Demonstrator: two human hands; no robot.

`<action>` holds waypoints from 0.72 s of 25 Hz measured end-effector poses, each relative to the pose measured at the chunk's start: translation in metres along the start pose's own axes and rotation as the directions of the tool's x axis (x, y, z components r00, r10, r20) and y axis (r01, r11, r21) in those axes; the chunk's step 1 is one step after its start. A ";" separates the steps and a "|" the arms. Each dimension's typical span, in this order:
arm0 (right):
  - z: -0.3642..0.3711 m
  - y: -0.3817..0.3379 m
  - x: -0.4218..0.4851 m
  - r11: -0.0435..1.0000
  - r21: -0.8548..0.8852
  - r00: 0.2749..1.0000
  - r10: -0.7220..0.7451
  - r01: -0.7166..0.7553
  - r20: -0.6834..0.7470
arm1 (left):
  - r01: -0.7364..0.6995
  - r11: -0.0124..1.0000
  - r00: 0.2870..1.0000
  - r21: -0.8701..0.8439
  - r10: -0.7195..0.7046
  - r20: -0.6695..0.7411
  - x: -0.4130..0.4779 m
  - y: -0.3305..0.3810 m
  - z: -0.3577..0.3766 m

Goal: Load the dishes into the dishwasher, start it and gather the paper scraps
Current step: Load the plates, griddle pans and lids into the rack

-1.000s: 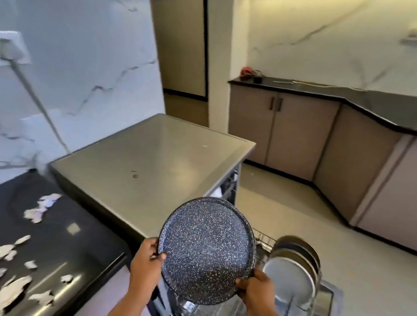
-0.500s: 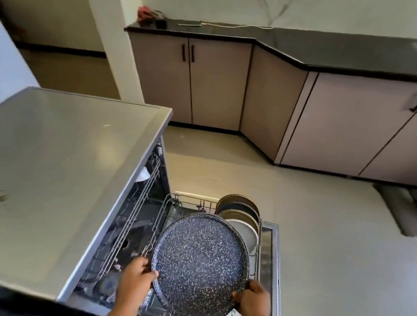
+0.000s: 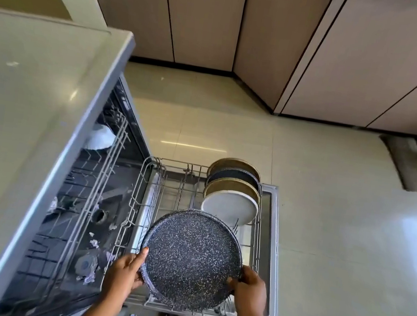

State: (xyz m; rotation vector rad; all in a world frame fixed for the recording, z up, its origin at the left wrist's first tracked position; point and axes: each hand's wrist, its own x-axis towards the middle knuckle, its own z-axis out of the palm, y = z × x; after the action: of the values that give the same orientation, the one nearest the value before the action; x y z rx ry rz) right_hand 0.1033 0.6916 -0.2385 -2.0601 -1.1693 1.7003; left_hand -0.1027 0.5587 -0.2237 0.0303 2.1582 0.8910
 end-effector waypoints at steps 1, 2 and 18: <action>0.002 0.005 0.012 1.000 -0.012 1.000 0.006 -0.006 -0.005 | 0.024 1.000 1.000 0.002 -0.024 0.017 0.012 -0.005 0.010; 0.005 0.011 0.029 1.000 -0.028 1.000 0.014 -0.014 -0.007 | 0.024 1.000 0.999 0.003 -0.024 0.028 0.026 -0.009 0.022; 0.005 -0.021 0.242 0.950 -0.161 0.933 -0.297 0.268 -0.202 | -0.152 0.939 0.982 -0.309 0.178 0.059 0.182 0.022 0.186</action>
State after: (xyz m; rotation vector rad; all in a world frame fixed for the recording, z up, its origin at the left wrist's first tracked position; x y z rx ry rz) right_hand 0.0922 0.8708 -0.4019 -1.9752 -1.4520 1.2547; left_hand -0.1087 0.7382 -0.4135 0.0963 1.9383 1.2885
